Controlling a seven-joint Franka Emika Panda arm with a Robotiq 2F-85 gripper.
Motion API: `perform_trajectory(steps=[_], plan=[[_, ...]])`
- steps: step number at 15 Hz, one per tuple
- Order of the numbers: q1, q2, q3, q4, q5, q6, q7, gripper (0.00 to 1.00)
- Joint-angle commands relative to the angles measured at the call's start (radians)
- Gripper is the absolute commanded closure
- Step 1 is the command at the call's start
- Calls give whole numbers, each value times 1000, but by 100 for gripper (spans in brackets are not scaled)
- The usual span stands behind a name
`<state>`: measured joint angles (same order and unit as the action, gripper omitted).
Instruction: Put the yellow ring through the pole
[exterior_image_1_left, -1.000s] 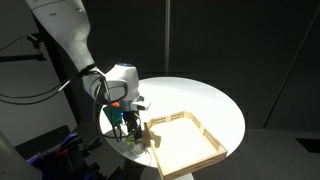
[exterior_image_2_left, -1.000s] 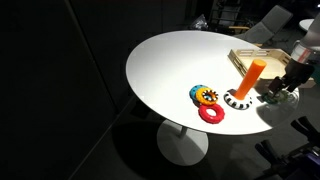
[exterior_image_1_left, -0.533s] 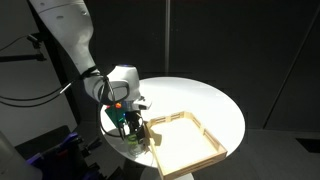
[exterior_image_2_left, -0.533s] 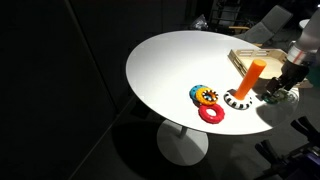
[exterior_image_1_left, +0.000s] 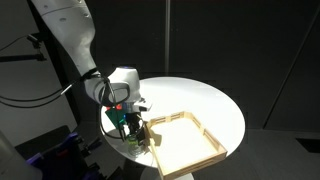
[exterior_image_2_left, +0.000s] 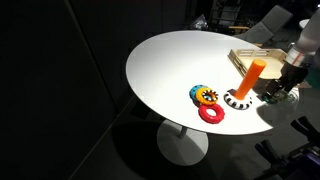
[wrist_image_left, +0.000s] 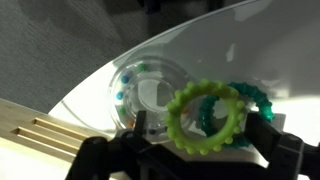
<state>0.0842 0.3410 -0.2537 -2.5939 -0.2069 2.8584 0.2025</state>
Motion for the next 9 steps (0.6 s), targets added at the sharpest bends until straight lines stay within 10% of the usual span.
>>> perform_trajectory(steps=[1, 5, 9], plan=[[17, 18, -16, 8, -15, 18, 27, 21], [25, 9, -24, 8, -16, 14, 33, 51], [34, -27, -30, 2, -14, 2, 38, 51]])
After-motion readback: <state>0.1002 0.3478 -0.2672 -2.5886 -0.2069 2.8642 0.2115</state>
